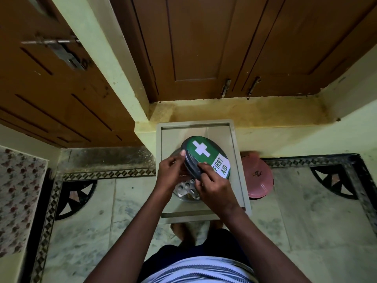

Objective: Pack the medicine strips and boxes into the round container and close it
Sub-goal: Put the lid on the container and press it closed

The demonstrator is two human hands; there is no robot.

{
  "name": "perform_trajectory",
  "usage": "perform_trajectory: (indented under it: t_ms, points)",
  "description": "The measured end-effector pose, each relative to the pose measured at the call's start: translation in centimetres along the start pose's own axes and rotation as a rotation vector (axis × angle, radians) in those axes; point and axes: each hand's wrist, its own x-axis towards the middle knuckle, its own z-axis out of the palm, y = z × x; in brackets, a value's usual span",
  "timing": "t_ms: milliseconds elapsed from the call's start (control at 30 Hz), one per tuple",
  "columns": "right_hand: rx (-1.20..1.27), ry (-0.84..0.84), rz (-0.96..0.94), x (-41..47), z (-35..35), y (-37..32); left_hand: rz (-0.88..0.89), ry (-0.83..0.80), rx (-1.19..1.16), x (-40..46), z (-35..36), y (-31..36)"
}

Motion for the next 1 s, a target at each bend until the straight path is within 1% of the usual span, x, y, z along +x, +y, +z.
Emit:
perform_trajectory:
  t_ms: [33, 100, 200, 333, 367, 433, 500, 567, 600, 667, 733, 800, 867, 933, 1000]
  points:
    - [0.017, -0.017, -0.002, 0.0, 0.1, 0.1, -0.029, 0.0, -0.023, 0.1, 0.5, 0.3]
    - [0.044, -0.026, 0.003, -0.1, 0.1, 0.2, -0.018, 0.028, 0.012, 0.4, 1.3, 0.7]
    - [0.076, 0.029, 0.077, 0.2, -0.9, 0.8, -0.036, 0.03, 0.021, 0.5, 1.8, 1.3]
    - [0.046, 0.187, 0.294, 0.8, -1.9, 3.5, -0.05, -0.034, 0.041, 1.0, 0.7, 1.6]
    - [0.011, 0.2, 0.358, 1.0, -2.1, 4.4, -0.06, -0.057, 0.036, 1.2, 0.3, 1.6]
    - [-0.03, 0.175, 0.506, 1.4, -2.5, 5.7, -0.082, -0.098, 0.03, 1.5, -0.6, 1.7]
    - [0.099, 0.095, 0.681, 1.8, -2.9, 6.2, -0.115, -0.137, 0.01, 1.8, -1.4, 1.8]
    - [0.316, 0.023, 0.831, 2.0, -3.0, 6.5, -0.133, -0.202, -0.009, 1.9, -2.1, 1.8]
    - [0.404, 0.0, 0.872, 2.0, -3.0, 6.6, -0.136, -0.239, -0.018, 1.9, -2.3, 1.8]
    - [0.46, -0.014, 0.891, 2.0, -2.8, 6.6, -0.121, -0.256, -0.011, 2.0, -2.6, 1.5]
    - [0.467, -0.018, 0.897, 1.8, -2.7, 6.1, -0.082, -0.177, 0.032, 1.8, -2.6, 1.2]
    - [0.463, -0.034, 0.879, 1.5, -2.7, 5.5, 0.018, -0.006, 0.114, 1.8, -2.6, 0.7]
    - [0.41, -0.07, 0.836, 1.1, -2.5, 4.9, 0.148, 0.146, 0.238, 1.6, -2.6, 0.2]
    - [0.34, -0.079, 0.771, 0.7, -2.1, 4.4, 0.247, 0.232, 0.361, 1.0, -2.3, 0.0]
    - [0.27, -0.071, 0.707, 0.5, -1.8, 4.1, 0.341, 0.263, 0.441, 0.6, -2.1, -0.3]
